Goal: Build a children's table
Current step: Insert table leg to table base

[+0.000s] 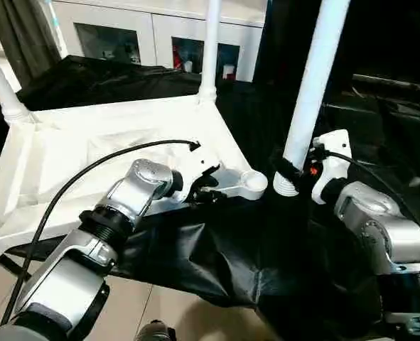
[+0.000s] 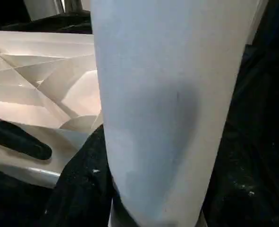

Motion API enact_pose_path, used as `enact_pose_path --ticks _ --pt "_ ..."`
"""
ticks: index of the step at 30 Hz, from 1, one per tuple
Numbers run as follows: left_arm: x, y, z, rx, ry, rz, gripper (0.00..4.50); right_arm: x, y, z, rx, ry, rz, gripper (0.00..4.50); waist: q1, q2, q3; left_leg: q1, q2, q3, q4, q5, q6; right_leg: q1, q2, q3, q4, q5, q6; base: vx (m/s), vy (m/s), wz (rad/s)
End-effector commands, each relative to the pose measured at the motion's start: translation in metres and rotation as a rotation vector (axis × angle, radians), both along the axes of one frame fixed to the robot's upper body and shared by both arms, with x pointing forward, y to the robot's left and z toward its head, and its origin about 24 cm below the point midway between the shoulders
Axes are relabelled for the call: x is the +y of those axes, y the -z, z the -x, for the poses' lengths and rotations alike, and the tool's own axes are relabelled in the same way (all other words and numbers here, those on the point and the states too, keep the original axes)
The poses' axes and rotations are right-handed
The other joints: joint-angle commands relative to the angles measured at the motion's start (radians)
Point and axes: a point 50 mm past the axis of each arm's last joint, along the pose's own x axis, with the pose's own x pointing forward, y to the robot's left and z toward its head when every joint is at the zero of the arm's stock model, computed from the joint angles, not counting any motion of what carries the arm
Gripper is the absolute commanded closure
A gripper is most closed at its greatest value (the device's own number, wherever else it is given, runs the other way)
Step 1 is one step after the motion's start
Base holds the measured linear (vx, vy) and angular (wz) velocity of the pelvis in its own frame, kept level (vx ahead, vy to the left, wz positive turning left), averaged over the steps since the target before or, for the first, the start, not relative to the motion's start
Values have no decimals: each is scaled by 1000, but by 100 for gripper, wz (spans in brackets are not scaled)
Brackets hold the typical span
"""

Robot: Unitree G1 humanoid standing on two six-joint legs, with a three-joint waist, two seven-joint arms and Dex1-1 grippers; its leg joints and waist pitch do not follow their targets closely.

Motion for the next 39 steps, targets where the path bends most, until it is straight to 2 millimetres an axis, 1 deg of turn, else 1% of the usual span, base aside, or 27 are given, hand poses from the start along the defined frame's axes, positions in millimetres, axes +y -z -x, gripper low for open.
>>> enact_pose_path --ticks 1,3,4,5,6,8,9,11,12,13,15,16,18,19,20,22,23,26,30,31,32,33,35,36,37,38,39 --pt "-1 -8 -4 -26 5 1 266 -1 -6 1 -37 -1 8 257 0 -1 -85 31 25 -19 -79 -337 -50 43 -37 26 -80 -263 -178 0 0 0" --pt "-1 -7 -5 -23 4 3 291 -1 -5 1 -36 -6 9 257 0 2 -86 32 26 -19 -78 -335 -51 43 -37 27 -78 -252 -182 0 0 0" --pt "-1 -6 -5 -21 5 3 291 0 -4 1 -35 -8 10 257 0 3 -86 32 26 -19 -79 -338 -52 42 -36 27 -78 -251 -183 0 0 0" --pt "0 -6 -6 -17 6 2 314 1 -4 2 -35 -11 10 257 0 2 -86 32 26 -19 -79 -345 -53 43 -36 26 -79 -248 -185 0 0 0" --pt "0 -5 -6 -16 6 2 316 1 -4 3 -35 -12 11 257 1 2 -85 32 26 -19 -80 -347 -53 43 -37 26 -79 -249 -186 0 0 0" --pt "0 -4 -7 -14 8 -3 330 2 -3 3 -36 -14 11 257 1 7 -87 33 25 -20 -79 -355 -56 43 -37 26 -79 -251 -187 0 0 0" --pt "0 -4 -7 -12 9 -8 344 2 -3 4 -36 -14 12 257 1 5 -87 32 25 -20 -79 -354 -55 44 -37 26 -80 -243 -188 0 0 0" --pt "0 -3 -8 -10 10 -13 359 1 -3 4 -36 -13 13 257 2 11 -90 33 25 -20 -79 -350 -56 45 -37 26 -77 -226 -195 0 0 0" --pt "0 -2 -8 -9 10 -16 359 1 -3 4 -37 -12 13 257 1 10 -89 32 25 -20 -79 -350 -56 45 -36 26 -78 -223 -195 0 0 0" --pt "0 -2 -8 -8 11 -19 363 1 -3 4 -38 -12 13 257 1 14 -90 33 26 -21 -79 -354 -58 46 -37 26 -77 -218 -199 0 0 0" --pt "1 1 -9 -1 21 -44 403 0 -4 5 -41 -8 15 257 1 15 -89 33 24 -21 -79 -365 -58 46 -37 26 -79 -226 -199 0 0 0" --pt "1 1 -9 -1 22 -47 407 -1 -4 5 -41 -7 15 257 2 17 -89 34 25 -22 -80 -371 -58 46 -38 26 -80 -233 -199 0 0 0" --pt "1 2 -9 -1 21 -51 412 -1 -4 6 -43 -4 15 257 1 14 -89 33 25 -22 -80 -373 -55 47 -38 26 -82 -239 -198 0 0 0" --pt "1 2 -10 -2 19 -48 437 -2 -4 6 -43 -1 15 257 1 17 -89 34 25 -21 -80 -377 -55 46 -37 26 -82 -245 -196 0 0 0" --pt "1 2 -10 -3 18 -46 445 -2 -4 7 -43 0 14 257 1 16 -89 34 25 -22 -80 -377 -56 46 -37 26 -81 -246 -196 0 0 0" --pt "1 1 -11 -6 18 -39 447 -2 -3 8 -42 1 15 257 0 15 -88 34 26 -22 -81 -380 -56 45 -38 26 -83 -255 -196 0 0 0" --pt "0 0 -11 -8 18 -34 449 -2 -3 8 -41 1 16 257 -2 16 -88 31 26 -23 -81 -374 -55 47 -37 26 -81 -244 -197 0 0 0" --pt "-1 -4 -10 -32 55 5 450 -1 -3 9 -38 -8 15 257 -3 18 -89 32 26 -22 -80 -364 -51 46 -36 26 -79 -213 -207 0 0 0" --pt "-2 -6 -1 -45 169 74 450 2 -4 10 -34 -29 0 257 -3 15 -89 29 25 -19 -78 -326 -32 50 -37 26 -77 -187 -217 0 0 0" --pt "-1 -4 3 -41 195 84 450 4 -3 11 -28 -49 -10 257 -4 11 -88 29 26 -18 -78 -319 -22 50 -37 26 -77 -183 -221 0 0 0" --pt "1 -4 5 -40 202 81 450 5 -3 12 -24 -59 -15 257 -2 13 -88 28 27 -18 -78 -314 -18 51 -38 26 -76 -184 -221 0 0 0" --pt "1 -4 5 -40 202 81 450 5 -3 12 -24 -59 -15 257 -2 16 -88 30 27 -15 -78 -308 -11 47 -38 28 -78 -195 -220 0 0 0" --pt "6 1 8 -61 214 46 450 9 -2 14 -12 -96 -31 257 1 18 -88 32 30 -17 -80 -325 -13 45 -40 28 -81 -241 -207 0 0 0" --pt "12 4 11 -64 201 35 450 14 1 17 7 -139 -53 257 1 13 -86 30 30 -18 -82 -330 -13 45 -41 28 -82 -268 -195 0 0 0" --pt "14 5 11 -61 190 40 450 16 2 18 16 -156 -58 257 0 18 -84 31 32 -19 -85 -344 -17 42 -41 28 -85 -296 -184 0 0 0" --pt "14 5 11 -60 187 42 450 17 2 19 18 -160 -59 257 -2 12 -83 31 31 -18 -85 -353 -19 40 -40 28 -87 -312 -179 0 0 0" --pt "16 5 12 -57 177 50 450 20 4 20 34 -182 -68 257 -2 8 -82 32 31 -18 -87 -362 -25 38 -41 28 -90 -339 -171 0 0 0"
